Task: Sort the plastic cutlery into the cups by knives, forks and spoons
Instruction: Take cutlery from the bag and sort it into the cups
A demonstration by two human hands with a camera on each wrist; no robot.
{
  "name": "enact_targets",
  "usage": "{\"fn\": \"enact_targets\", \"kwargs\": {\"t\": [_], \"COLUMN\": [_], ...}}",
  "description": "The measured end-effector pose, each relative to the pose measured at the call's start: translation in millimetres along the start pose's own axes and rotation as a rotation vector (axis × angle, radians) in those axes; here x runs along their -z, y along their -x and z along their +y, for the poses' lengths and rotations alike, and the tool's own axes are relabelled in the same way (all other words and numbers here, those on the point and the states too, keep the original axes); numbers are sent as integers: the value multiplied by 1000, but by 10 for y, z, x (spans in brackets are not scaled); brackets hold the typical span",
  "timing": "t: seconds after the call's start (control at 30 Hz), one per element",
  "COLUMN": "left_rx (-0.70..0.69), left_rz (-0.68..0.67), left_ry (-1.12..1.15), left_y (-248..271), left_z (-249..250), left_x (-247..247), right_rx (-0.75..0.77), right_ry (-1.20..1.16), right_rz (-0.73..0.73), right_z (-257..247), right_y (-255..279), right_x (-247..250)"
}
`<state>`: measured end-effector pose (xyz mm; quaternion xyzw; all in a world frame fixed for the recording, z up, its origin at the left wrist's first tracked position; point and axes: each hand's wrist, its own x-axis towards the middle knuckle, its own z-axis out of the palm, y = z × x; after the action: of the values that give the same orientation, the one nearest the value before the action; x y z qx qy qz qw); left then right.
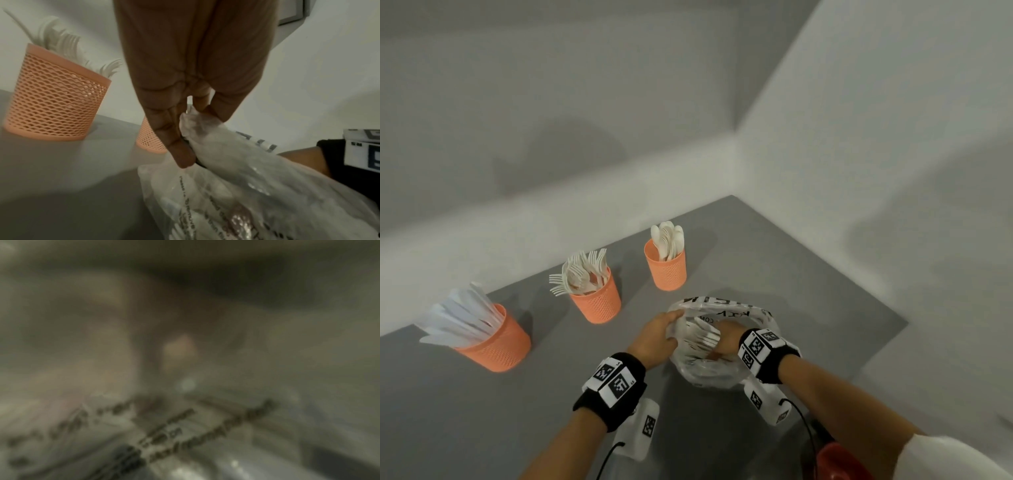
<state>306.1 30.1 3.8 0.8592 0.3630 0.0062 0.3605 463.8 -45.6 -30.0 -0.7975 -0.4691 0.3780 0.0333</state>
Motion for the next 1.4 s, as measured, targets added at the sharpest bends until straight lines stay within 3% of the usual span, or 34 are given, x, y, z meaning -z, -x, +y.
{"fn": "enact_targets", "kwargs": {"t": [0.33,0.63,0.93,1.07,1.27,1.4], "left_rx": [2,81,118,107,120,19], "left_rz": [39,98,161,196,249,441], "left_ry": [-24,-157,-126,-62,111,464], "left_y": [70,46,12,14,25,143], "left_z": [-18,56,120,180,199,191], "left_x": [-2,-51,-91,-76,-70,24], "right_rx": [42,101,146,293,392,485], "right_ry": [33,172,61,-50,-744,-1062], "right_rz": [-56,62,76,211,325,338], "right_z": [18,88,104,36,-229,-435], "right_y": [53,86,214,398,568,594], "right_x": [-1,18,160,282,606,757]}}
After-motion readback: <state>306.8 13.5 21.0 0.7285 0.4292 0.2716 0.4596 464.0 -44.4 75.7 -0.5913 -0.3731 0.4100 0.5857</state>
